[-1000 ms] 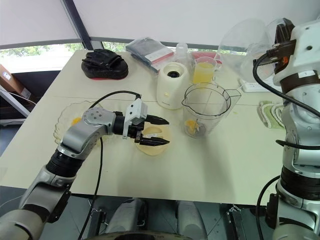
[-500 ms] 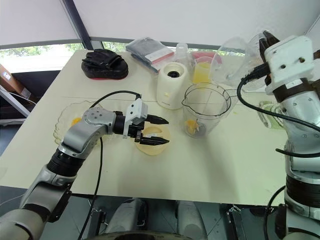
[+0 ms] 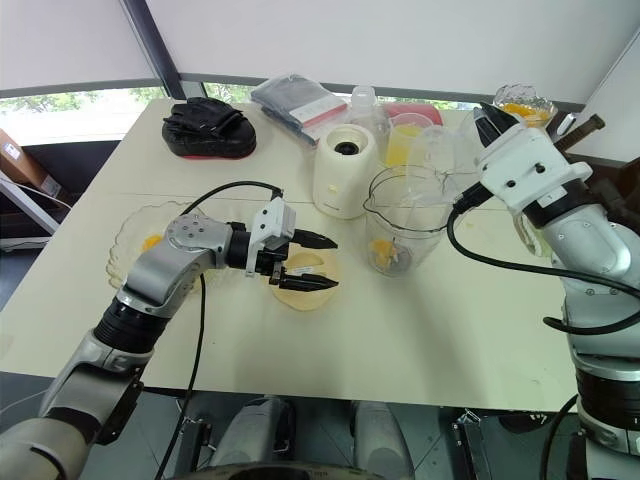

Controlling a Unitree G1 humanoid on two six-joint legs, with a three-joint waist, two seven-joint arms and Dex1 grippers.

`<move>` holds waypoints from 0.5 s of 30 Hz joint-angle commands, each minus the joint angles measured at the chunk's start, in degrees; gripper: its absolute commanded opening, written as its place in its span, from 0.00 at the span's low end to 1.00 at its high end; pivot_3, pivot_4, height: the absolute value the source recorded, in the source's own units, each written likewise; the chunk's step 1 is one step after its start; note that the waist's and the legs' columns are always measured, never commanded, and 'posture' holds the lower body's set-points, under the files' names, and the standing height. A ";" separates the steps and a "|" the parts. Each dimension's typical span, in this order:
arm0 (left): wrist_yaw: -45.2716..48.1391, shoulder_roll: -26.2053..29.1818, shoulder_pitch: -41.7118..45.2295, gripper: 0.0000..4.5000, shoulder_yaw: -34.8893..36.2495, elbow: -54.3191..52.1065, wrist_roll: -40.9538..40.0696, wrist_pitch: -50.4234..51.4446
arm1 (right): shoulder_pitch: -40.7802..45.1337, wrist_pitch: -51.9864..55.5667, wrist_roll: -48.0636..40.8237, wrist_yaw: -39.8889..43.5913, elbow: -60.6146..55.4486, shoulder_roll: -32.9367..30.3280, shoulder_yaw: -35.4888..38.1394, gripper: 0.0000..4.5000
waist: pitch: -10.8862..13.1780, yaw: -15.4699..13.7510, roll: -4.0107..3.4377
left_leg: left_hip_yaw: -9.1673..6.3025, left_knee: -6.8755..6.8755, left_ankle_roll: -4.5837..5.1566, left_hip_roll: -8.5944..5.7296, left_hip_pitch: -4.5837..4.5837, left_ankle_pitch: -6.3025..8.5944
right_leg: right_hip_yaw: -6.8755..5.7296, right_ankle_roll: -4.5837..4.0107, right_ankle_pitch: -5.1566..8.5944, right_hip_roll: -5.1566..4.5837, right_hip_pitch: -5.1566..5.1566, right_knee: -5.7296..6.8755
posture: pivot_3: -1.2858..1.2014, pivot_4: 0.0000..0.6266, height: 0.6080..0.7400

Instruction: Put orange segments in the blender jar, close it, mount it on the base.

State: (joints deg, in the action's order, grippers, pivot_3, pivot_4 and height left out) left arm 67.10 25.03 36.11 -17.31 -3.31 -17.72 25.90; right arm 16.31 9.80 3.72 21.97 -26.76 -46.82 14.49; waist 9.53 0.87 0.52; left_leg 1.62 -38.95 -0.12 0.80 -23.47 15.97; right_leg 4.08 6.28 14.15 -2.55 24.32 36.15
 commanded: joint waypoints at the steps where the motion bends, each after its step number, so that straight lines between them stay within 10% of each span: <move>1: -0.10 -0.12 0.83 0.77 0.18 -0.98 -0.14 -0.75 | 0.85 -1.01 0.87 0.03 -1.36 -0.22 1.57 0.01 | 0.00 -0.01 0.01 | 0.00 0.00 0.00 0.00 0.00 0.00 | 0.00 0.00 0.00 0.00 0.00 0.00 | 0.52 0.24 1.00; 15: 0.43 -0.12 1.12 0.77 -0.11 -0.72 0.23 -0.91 | -0.01 5.37 -0.03 -2.90 -1.59 4.96 5.65 0.01 | 0.02 -0.05 0.03 | 0.00 -0.01 0.00 0.00 0.00 0.00 | 0.00 0.00 0.00 0.00 0.00 0.02 | 0.52 0.24 1.00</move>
State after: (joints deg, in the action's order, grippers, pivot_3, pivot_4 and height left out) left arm 67.39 24.91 36.11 -17.32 -3.30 -17.48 25.80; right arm 15.94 13.75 4.52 20.66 -26.76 -42.51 16.63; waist 9.55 0.81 0.55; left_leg 1.62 -38.96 -0.12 0.79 -23.46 15.97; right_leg 4.08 6.28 14.14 -2.56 24.32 36.17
